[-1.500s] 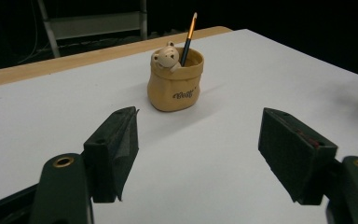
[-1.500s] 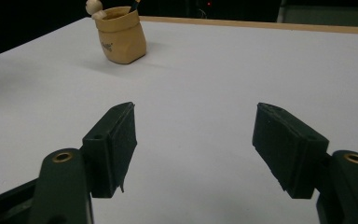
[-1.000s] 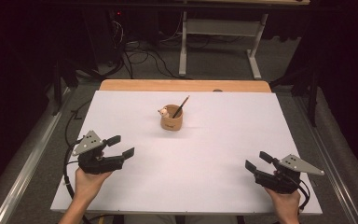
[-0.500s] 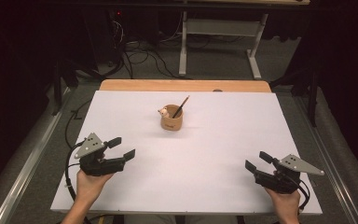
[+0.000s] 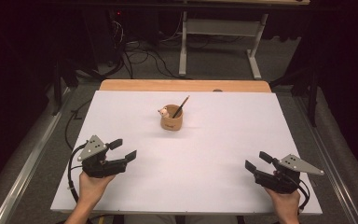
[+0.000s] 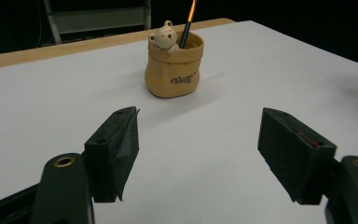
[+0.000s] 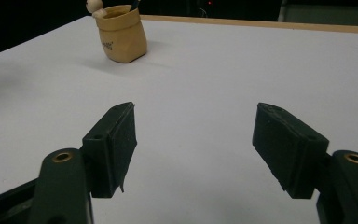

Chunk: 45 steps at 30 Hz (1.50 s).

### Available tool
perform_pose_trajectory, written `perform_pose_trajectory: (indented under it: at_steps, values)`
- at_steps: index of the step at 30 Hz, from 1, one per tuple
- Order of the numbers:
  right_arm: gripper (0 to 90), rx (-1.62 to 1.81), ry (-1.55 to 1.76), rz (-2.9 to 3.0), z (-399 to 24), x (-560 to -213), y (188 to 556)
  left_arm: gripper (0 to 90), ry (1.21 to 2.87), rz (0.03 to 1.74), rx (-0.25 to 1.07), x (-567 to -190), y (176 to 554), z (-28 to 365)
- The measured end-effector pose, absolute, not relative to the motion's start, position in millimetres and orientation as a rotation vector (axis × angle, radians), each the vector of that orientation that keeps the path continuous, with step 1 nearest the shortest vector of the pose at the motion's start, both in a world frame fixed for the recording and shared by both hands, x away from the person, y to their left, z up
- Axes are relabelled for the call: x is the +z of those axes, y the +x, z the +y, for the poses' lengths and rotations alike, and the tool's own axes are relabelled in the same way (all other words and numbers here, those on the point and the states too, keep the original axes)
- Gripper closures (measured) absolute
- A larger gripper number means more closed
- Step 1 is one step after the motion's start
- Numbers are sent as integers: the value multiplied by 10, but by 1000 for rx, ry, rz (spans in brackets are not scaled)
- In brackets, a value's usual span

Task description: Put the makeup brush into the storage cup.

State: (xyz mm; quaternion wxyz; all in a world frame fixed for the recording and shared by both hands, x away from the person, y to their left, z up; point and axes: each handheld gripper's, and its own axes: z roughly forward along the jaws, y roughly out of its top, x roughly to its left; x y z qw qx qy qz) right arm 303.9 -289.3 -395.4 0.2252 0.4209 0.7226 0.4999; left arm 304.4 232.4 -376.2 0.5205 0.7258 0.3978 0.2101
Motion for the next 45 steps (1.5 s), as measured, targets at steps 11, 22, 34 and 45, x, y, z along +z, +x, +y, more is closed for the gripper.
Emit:
perform_pose_trajectory:
  at_steps: [11, 22, 34, 45]
  values:
    - [323, 1377, 1160, 1995, -2889, -3954, 3037, 292, 1740, 974, 495, -3834, 3044, 2331]
    - [322, 1378, 1162, 2001, -2888, -3959, 3041, 294, 1730, 982, 495, -3886, 3032, 2349]
    - [323, 1381, 1161, 2006, -2878, -3964, 3046, 293, 1750, 999, 502, -3987, 3056, 2311]
    - [322, 1373, 1154, 2025, -2853, -3973, 3049, 285, 1751, 1020, 479, -4070, 3093, 2290]
